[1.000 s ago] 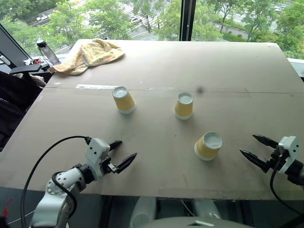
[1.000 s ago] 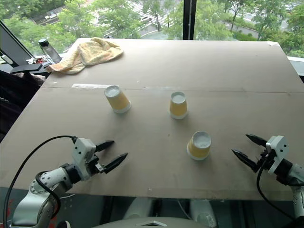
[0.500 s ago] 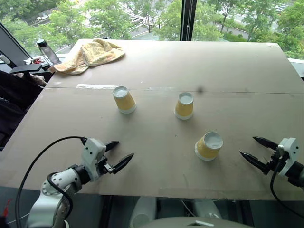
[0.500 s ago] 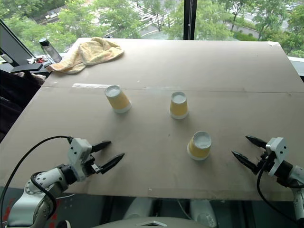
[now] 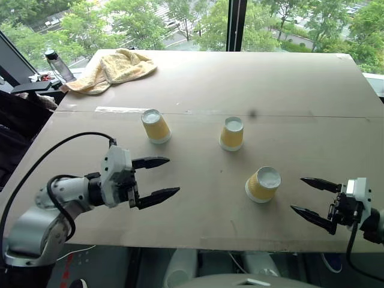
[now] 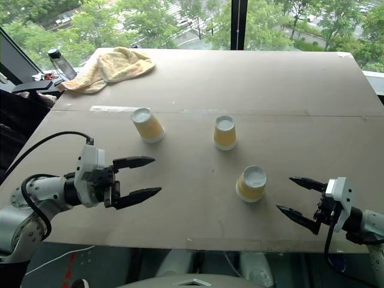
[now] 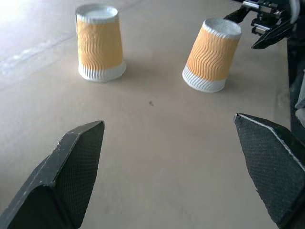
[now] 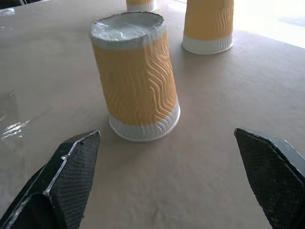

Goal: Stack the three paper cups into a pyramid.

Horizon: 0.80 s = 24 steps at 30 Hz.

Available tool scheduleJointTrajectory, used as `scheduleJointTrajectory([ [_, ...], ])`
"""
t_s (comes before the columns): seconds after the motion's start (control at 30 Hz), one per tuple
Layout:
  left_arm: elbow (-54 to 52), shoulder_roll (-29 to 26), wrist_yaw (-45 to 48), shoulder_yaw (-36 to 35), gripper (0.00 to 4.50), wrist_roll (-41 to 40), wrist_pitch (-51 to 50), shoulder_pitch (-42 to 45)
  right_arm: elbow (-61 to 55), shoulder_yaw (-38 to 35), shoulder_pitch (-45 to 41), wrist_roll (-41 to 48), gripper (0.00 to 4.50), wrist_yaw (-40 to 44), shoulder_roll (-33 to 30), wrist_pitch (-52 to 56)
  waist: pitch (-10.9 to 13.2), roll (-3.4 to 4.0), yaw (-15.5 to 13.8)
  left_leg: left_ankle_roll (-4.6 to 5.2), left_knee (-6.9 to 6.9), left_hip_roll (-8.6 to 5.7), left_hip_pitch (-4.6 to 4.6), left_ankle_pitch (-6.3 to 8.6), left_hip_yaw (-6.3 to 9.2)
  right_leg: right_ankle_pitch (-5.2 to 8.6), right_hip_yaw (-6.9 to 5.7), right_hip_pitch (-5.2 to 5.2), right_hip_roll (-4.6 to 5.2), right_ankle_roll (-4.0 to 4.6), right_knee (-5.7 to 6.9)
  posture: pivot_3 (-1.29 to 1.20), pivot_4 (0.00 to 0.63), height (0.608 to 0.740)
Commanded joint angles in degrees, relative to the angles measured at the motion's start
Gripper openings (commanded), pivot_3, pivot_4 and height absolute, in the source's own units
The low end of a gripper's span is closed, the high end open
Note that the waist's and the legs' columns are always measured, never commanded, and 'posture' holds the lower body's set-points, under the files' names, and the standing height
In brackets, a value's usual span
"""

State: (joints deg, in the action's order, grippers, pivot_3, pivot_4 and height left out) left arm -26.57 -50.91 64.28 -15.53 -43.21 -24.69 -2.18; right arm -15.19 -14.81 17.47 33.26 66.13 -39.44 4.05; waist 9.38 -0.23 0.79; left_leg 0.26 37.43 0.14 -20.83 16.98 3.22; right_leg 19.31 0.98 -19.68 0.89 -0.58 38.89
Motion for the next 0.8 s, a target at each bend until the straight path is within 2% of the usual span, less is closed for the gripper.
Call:
scheduleJointTrajectory([
  [0.03,-2.5,-3.7,2.7,-3.1,4.5,-5.8,-3.3,3.8,-6.5,1.0,-2.9,2.4,4.47,-4.1,1.2,3.0,0.0,-0.02,0.1,0.0,0.0,0.0,-0.01,0.0,0.0,0.0,0.0,0.0,0.0,0.0,0.0,0.0,0.15,0.74],
  [0.17,-2.7,-6.1,4.1,-3.8,4.5,-7.0,-5.9,4.4,-8.8,2.7,-3.9,2.2,4.47,-5.1,1.5,4.8,0.0,-0.01,0.0,-0.02,0.0,-0.01,-0.03,-0.01,0.0,0.0,-0.01,-0.01,0.0,-0.01,-0.03,0.0,0.15,0.74],
  [0.6,-5.3,-5.0,1.5,-4.3,4.5,-9.9,-9.0,4.9,-7.2,8.9,-8.6,-0.7,4.47,-6.9,4.4,4.6,0.1,-0.1,-0.1,-0.02,0.02,-0.01,-0.1,-0.01,0.06,0.0,-0.06,-0.06,-0.01,-0.01,-0.03,0.0,0.15,0.74],
  [0.8,-5.6,-4.9,1.4,-5.0,4.5,-10.0,-9.1,4.0,-5.7,9.1,-10.3,-0.8,4.47,-8.0,5.9,4.3,0.1,-0.14,-0.1,-0.03,0.03,-0.01,-0.09,-0.02,0.06,0.01,-0.06,-0.06,-0.01,-0.01,-0.02,0.0,0.15,0.74],
])
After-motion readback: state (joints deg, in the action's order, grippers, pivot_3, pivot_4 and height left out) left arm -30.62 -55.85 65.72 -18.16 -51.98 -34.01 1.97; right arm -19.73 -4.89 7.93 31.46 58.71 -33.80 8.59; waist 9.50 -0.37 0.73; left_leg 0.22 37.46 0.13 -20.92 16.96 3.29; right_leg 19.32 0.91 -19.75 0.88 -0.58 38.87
